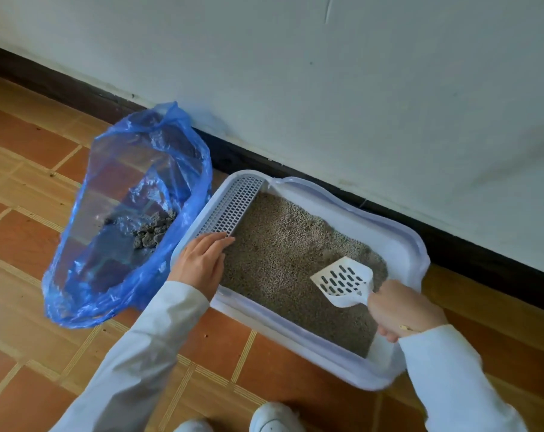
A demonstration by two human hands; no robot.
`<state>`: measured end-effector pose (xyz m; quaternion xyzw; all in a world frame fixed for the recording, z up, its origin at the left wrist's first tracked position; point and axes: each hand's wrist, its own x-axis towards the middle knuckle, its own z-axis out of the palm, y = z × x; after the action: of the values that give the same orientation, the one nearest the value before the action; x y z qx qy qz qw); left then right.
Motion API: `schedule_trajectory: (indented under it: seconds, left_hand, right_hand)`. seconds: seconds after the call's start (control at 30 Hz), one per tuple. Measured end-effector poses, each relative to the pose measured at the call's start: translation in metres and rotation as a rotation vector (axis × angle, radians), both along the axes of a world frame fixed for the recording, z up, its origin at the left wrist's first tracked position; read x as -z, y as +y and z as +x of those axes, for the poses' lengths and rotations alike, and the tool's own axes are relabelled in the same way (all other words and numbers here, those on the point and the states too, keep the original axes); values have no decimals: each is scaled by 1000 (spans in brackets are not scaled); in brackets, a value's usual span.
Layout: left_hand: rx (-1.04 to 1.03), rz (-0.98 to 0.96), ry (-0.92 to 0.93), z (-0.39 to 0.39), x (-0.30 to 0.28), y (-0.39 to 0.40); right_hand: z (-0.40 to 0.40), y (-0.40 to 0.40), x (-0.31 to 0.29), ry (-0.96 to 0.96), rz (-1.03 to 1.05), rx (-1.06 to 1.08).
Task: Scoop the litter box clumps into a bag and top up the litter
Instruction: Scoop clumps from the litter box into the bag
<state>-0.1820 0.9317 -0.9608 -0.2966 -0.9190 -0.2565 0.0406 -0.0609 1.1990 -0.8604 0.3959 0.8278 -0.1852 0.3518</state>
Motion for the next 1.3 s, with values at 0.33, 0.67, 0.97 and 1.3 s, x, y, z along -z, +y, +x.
schedule_trajectory:
  seconds: [0.33,0.67,0.97,1.3]
  left_hand:
    - [13,-3,-10,3,6,-2]
    - [11,-2,-9,4,10,-4]
    - [11,6,-11,4,11,-7]
    - [-5,13,14,4,4,-8]
  right_hand:
    - [-16,10,39,156,-87,255]
    - [-41,2,78,236,-332,582]
    - [-21,10,72,325,-571,522]
    - [0,2,40,480,-630,515]
